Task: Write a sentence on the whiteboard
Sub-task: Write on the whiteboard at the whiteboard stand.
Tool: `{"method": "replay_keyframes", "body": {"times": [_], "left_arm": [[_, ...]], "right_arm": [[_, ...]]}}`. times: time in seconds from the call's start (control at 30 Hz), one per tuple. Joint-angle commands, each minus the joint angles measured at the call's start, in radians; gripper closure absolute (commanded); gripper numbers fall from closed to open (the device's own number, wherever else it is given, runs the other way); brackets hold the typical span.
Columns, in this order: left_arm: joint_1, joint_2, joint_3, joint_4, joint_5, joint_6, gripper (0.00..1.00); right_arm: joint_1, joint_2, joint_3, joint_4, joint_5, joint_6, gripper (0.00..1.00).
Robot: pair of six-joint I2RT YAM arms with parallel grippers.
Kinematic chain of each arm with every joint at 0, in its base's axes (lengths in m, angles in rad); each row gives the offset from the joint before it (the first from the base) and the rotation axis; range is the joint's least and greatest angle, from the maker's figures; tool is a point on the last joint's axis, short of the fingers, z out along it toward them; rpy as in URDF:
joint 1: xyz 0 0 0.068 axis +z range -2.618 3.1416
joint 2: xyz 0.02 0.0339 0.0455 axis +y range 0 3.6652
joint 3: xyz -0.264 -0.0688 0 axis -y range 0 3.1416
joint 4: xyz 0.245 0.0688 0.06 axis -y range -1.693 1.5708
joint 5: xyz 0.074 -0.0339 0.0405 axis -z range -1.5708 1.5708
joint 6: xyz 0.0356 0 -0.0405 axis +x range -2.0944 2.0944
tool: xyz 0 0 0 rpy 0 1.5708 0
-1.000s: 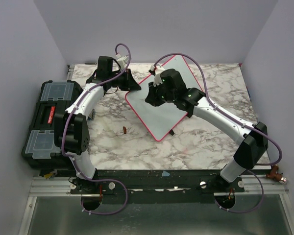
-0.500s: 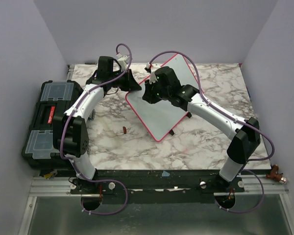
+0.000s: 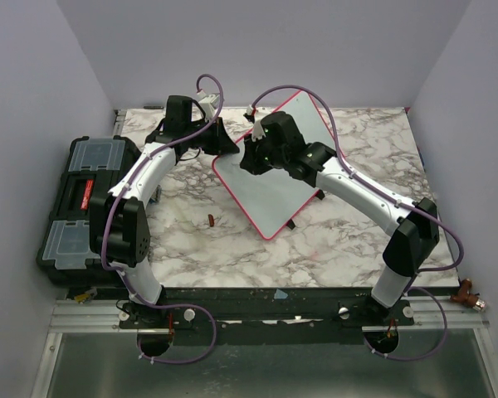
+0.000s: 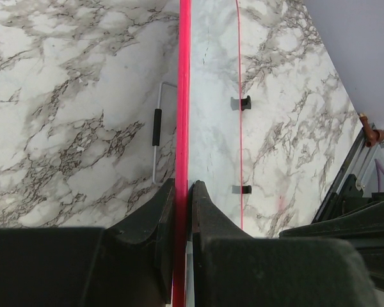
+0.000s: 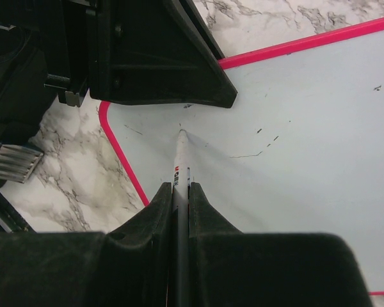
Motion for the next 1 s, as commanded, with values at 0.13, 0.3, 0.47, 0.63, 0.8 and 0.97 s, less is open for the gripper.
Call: {"method": "replay_keyframes", "body": {"times": [0.13,0.3,0.47,0.63,0.8,0.97], "left_arm": [[-0.028,-0.031,-0.016,-0.037,-0.041,0.105,1.0],[-0.028,-0.029,-0.015,-0.037,-0.042,0.103,1.0],[-0.03,-0.033,-0.014,-0.038,-0.045,0.103,1.0],[-0.031,-0.033,-0.011,-0.036,-0.047,0.103,1.0],[-0.031,-0.037,-0.009,-0.044,-0.05,0.106,1.0],[-0.031,-0.041,-0.005,-0.052,-0.058,0.112,1.0]], "right_arm": [[0.009,0.003,-0.037,-0.012,0.026,0.013,0.99],[0.009,-0.028,-0.103,-0.002,0.023,0.023,0.99],[0.013,-0.055,-0.162,0.006,0.029,0.035,0.99],[0.019,-0.078,-0.188,-0.01,0.031,0.045,0.99],[0.029,-0.105,-0.193,-0.039,0.039,0.051,0.99],[0.034,-0.161,-0.21,-0.014,0.025,0.067,0.99]]}}
